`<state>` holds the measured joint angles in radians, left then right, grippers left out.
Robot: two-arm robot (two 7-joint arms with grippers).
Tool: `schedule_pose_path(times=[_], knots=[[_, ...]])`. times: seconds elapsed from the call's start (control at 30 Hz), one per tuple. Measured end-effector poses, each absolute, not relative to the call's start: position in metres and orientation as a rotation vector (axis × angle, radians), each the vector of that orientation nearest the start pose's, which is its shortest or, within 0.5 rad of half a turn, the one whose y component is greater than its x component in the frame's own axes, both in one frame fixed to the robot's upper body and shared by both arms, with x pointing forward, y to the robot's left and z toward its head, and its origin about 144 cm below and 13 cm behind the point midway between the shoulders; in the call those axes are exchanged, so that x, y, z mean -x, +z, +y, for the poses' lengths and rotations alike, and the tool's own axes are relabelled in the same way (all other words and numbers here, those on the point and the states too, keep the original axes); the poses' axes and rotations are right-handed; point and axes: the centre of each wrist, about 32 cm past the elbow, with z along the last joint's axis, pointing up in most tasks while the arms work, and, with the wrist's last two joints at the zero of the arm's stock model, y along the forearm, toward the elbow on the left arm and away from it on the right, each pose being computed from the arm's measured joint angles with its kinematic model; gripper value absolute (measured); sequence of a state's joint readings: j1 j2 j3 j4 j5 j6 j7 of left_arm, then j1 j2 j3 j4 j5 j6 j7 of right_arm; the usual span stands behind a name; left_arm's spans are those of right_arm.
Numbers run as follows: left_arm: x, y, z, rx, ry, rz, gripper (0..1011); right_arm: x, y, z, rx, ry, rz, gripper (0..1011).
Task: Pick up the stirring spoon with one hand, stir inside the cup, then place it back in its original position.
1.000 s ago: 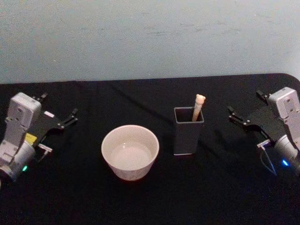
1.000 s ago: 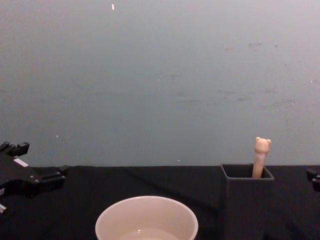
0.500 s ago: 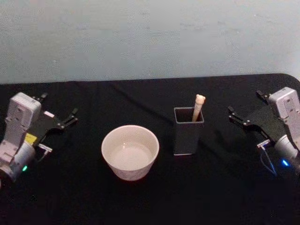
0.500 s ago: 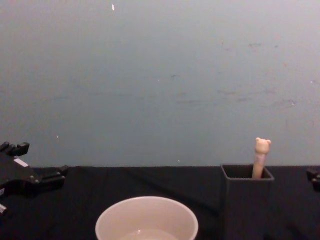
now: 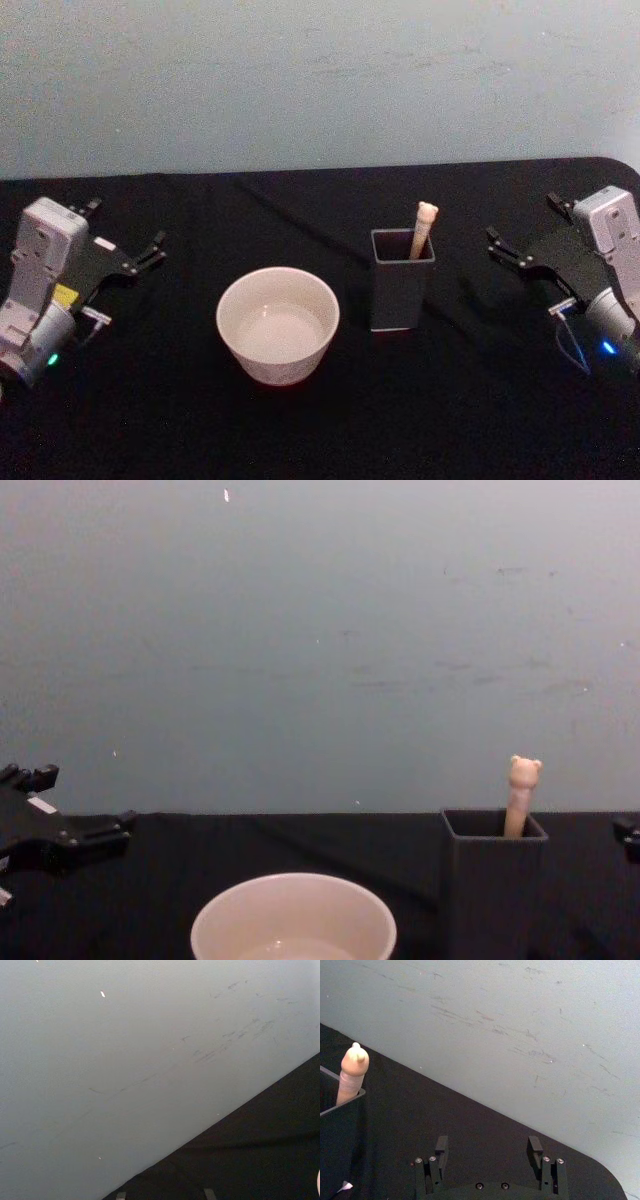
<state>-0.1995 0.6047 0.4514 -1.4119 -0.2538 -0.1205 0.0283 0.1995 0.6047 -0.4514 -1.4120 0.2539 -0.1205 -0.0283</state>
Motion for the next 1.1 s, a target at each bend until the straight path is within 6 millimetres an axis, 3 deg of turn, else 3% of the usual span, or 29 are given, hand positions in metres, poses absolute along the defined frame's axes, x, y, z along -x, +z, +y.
schedule_pose_path(times=[0.5,1.1], knots=[[-0.489,1.140,0.310,-0.304,1.248,-0.285,1001,-0.487,1.150,-0.311,0.282,-1.228,-0.257,1000],[-0.489,1.140,0.310,-0.304,1.248,-0.285,1001,-0.460,1.169,-0.307,0.113,-1.000,-0.139,1002]])
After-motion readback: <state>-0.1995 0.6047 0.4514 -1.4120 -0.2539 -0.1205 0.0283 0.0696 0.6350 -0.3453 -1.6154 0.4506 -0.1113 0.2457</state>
